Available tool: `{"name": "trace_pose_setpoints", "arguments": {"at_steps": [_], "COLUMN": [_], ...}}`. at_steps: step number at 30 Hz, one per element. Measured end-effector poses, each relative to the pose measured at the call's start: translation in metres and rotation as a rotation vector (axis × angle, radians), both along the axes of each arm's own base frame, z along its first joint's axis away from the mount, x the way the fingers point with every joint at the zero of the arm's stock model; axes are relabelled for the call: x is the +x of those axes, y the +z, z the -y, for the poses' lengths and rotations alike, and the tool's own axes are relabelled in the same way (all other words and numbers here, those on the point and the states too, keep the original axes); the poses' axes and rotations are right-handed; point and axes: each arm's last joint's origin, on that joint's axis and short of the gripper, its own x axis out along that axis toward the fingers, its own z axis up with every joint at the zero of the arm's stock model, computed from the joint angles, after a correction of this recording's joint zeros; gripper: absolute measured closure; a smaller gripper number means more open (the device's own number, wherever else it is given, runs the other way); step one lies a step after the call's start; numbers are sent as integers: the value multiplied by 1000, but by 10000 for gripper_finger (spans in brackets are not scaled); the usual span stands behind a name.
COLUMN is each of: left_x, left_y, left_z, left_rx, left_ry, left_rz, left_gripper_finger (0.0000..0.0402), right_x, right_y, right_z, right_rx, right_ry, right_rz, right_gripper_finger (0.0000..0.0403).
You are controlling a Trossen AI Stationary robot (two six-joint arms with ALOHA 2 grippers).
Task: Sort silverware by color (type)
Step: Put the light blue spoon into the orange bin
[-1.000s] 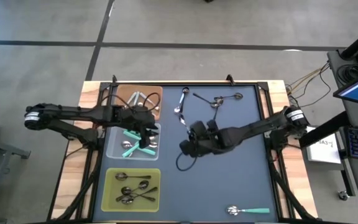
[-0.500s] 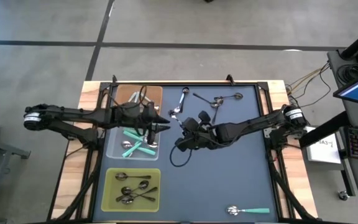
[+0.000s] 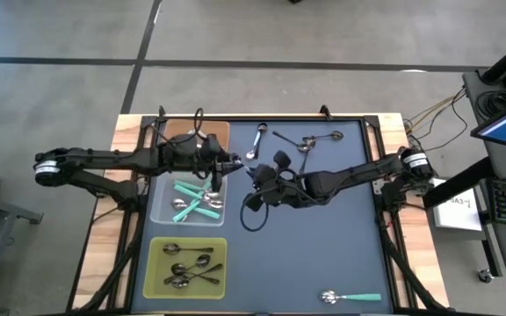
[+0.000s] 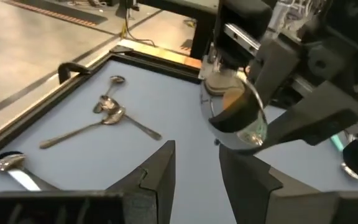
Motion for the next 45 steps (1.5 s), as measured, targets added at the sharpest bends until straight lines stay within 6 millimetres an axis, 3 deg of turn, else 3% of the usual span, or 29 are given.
{"name": "trace_pose_setpoints", "arguments": {"at_steps": [12, 16, 21, 29, 35, 40, 45], "left_x": [2, 3, 3, 1, -11, -34, -61], "left_y": [8, 9, 8, 3, -8, -21, -30], "left_z": [0, 0, 0, -4, -30, -65, -96], "left_rx": [-28, -16, -22, -27, 60, 111, 202], "left_ry": [-36, -38, -35, -21, 105, 264, 487], "left_rz": [84, 98, 91, 35, -108, -309, -519], "left_gripper_finger": [297, 323, 388, 399, 400, 400, 400], "right_x": [3, 4, 4, 3, -14, -38, -58], "right_y": [4, 6, 5, 5, 6, 0, -14], "right_z": [3, 3, 3, 11, 12, 10, -6], "right_rx": [-76, -74, -56, 121, 255, 570, 802], "right_ry": [45, 57, 55, -51, -91, -179, -317], "right_rz": [-12, 3, 10, 118, 58, -59, -239], "right_gripper_finger": [380, 380, 380, 361, 323, 304, 307]}}
